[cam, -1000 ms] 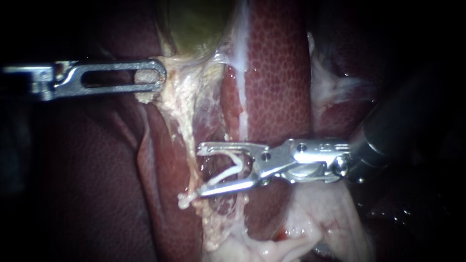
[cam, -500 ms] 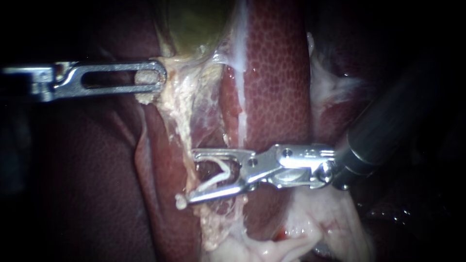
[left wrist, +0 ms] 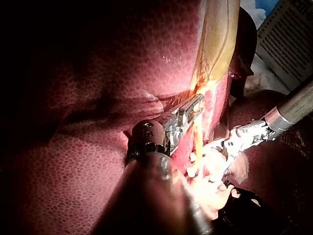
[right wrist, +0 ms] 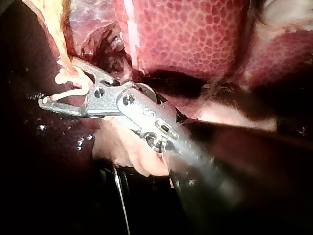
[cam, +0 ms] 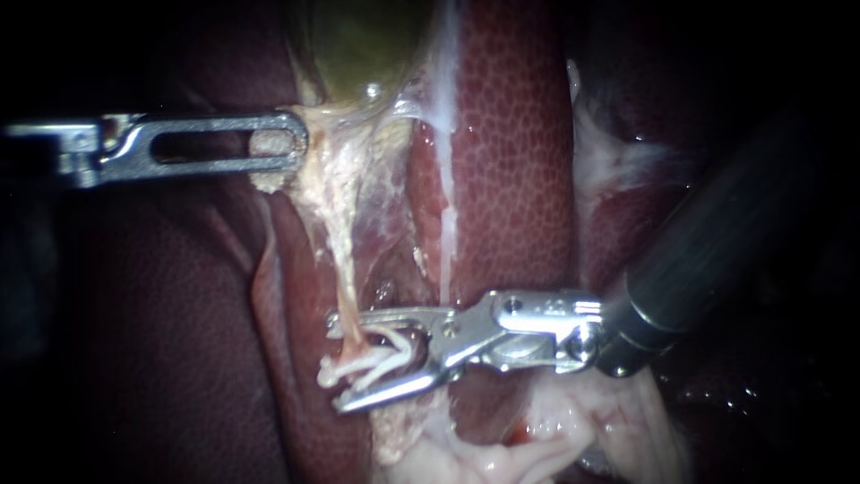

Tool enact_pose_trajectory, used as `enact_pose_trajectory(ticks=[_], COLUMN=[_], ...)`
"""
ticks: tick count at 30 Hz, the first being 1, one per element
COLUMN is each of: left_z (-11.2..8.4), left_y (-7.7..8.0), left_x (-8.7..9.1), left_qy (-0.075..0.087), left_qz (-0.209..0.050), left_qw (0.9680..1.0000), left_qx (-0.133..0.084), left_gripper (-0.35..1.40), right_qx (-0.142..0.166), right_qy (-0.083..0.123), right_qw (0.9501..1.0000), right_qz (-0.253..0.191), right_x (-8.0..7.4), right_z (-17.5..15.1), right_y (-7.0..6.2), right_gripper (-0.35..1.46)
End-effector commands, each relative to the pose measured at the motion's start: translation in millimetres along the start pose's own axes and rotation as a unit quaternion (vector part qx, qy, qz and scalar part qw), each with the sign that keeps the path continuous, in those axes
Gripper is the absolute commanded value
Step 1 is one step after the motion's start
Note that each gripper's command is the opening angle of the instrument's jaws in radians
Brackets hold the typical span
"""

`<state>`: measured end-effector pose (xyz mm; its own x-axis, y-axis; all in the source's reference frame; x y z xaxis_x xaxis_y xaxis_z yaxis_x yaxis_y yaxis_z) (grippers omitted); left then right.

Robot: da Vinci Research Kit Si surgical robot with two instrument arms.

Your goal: Clipping second clip left tube

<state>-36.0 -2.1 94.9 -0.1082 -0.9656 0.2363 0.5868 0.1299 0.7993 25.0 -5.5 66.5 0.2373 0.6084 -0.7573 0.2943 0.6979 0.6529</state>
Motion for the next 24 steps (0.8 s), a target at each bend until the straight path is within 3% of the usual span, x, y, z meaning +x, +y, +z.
enact_pose_trajectory(ticks=[1,15,24], left_z=[0.1,0.1,0.2], left_y=[0.0,-0.1,-0.1], left_x=[0.1,0.1,0.1], left_qy=[0.0,-0.001,-0.001], left_qz=[0.0,0.0,0.0], left_qw=[1.0,1.0,1.0], left_qx=[0.0,-0.001,-0.001], left_gripper=[-0.35,-0.35,-0.35], right_qx=[0.0,-0.001,-0.005], right_qy=[0.0,0.0,0.001], right_qw=[1.0,1.0,0.9999], right_qz=[0.002,0.007,0.01], right_x=[-0.1,-0.4,-0.8], right_z=[0.2,1.0,0.6], right_y=[0.1,1.2,2.0], right_gripper=[0.6,0.56,0.42])
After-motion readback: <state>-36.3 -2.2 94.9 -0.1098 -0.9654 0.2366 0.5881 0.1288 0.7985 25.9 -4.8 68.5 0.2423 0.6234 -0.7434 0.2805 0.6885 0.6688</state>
